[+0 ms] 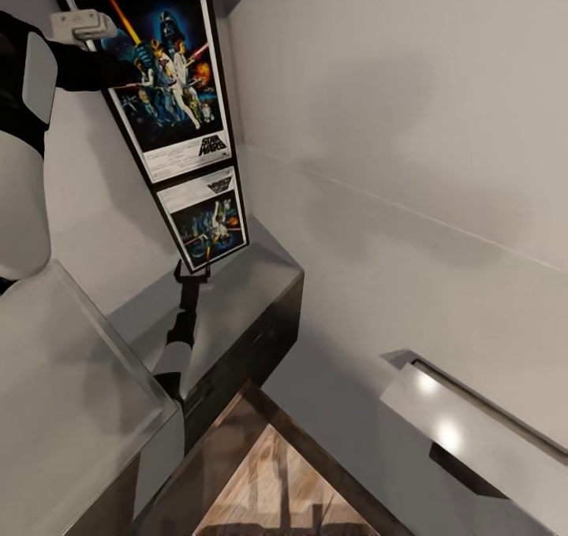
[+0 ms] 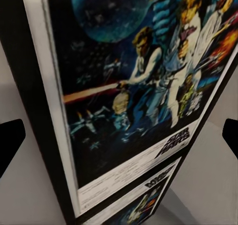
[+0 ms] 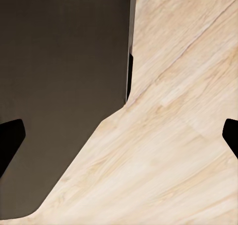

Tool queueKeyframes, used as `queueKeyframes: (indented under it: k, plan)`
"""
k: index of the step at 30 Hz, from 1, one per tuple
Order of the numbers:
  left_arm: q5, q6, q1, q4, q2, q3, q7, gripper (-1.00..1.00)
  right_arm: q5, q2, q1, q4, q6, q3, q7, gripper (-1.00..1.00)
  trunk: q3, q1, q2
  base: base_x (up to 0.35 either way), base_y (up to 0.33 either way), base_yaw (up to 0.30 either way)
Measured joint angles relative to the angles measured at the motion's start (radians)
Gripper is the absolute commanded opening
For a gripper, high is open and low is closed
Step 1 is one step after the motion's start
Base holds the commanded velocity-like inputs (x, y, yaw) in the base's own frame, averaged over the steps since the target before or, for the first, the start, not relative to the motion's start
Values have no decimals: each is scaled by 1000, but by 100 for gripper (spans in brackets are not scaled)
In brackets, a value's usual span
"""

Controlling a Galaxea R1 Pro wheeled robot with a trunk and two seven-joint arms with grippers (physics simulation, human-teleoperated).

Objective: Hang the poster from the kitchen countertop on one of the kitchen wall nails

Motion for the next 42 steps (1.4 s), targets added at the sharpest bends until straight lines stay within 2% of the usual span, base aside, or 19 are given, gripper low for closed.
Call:
queueKeyframes:
  k: [22, 42]
  plan:
    - [-2, -2, -5, -17, 0, 0, 0, 100, 0, 0, 0, 0, -1, 0, 0, 100, -26, 0, 0, 0, 0, 0]
    - [-3, -2, -4, -31, 4, 2, 0, 100, 0, 0, 0, 0, -1, -1, 0, 100, -31, 0, 0, 0, 0, 49]
